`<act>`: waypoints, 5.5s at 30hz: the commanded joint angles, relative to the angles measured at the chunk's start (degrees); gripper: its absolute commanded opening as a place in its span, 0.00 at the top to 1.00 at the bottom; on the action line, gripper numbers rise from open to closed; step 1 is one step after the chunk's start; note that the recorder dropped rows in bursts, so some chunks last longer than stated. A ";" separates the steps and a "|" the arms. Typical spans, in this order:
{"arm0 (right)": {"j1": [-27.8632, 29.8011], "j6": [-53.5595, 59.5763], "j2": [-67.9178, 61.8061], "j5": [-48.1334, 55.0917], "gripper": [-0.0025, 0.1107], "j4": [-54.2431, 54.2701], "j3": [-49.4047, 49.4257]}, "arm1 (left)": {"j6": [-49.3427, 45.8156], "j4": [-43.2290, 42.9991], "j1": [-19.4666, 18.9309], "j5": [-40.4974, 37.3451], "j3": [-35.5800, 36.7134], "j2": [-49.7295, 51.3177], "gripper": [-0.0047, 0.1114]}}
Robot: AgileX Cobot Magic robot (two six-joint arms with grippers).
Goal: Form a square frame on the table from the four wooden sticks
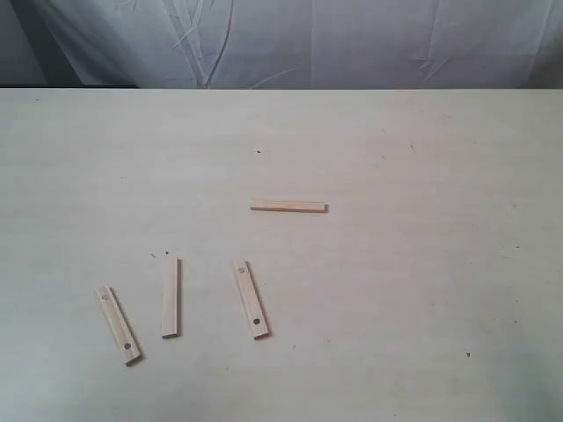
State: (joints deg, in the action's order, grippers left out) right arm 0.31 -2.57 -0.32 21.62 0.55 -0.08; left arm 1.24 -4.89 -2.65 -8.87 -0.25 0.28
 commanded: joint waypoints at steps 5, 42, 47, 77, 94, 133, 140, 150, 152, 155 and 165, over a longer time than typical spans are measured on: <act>0.36 0.04 0.32 -0.66 0.99 -0.04 0.08 | 0.10 -0.09 -0.05 0.49 0.25 -0.28 0.96; 0.26 0.04 0.32 -0.63 0.99 -0.04 0.08 | 0.10 -0.71 -0.05 17.59 0.25 -0.28 0.96; 0.26 0.04 0.32 -0.63 0.99 -0.04 0.08 | 0.23 -0.71 -0.05 26.21 0.25 -0.28 0.96; 0.26 0.04 0.32 -0.80 0.99 0.41 0.08 | 10.41 10.71 -0.05 -25.85 -32.62 36.16 0.96; 0.26 0.04 0.32 -0.64 0.99 0.42 0.08 | 6.45 26.30 16.34 -26.35 -40.52 63.60 0.96; 0.26 0.04 0.32 -0.57 0.99 0.42 0.08 | 50.17 0.40 40.46 -27.53 -63.36 110.33 0.56; 0.26 0.04 0.32 -0.57 0.99 0.42 0.08 | 50.32 0.49 40.46 -25.61 -63.36 110.90 0.56; 0.26 0.04 0.32 -0.77 0.99 0.42 0.08 | 50.32 0.54 40.46 -28.37 -63.36 113.24 0.78; 0.26 0.04 0.32 -0.77 0.99 0.42 0.08 | 50.21 0.54 40.46 -28.37 -63.36 113.24 0.96; 0.26 0.04 0.32 -0.77 0.99 0.42 0.08 | 45.50 5.48 40.46 -25.46 -64.59 112.06 0.96; 0.26 0.04 0.32 -0.77 0.99 0.42 0.08 | 43.07 0.83 41.65 -28.37 -84.43 116.20 0.96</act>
State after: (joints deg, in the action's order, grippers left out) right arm 0.31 -2.68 -0.32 21.62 0.98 -0.08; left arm 44.47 -2.80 38.81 -34.08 -81.04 113.57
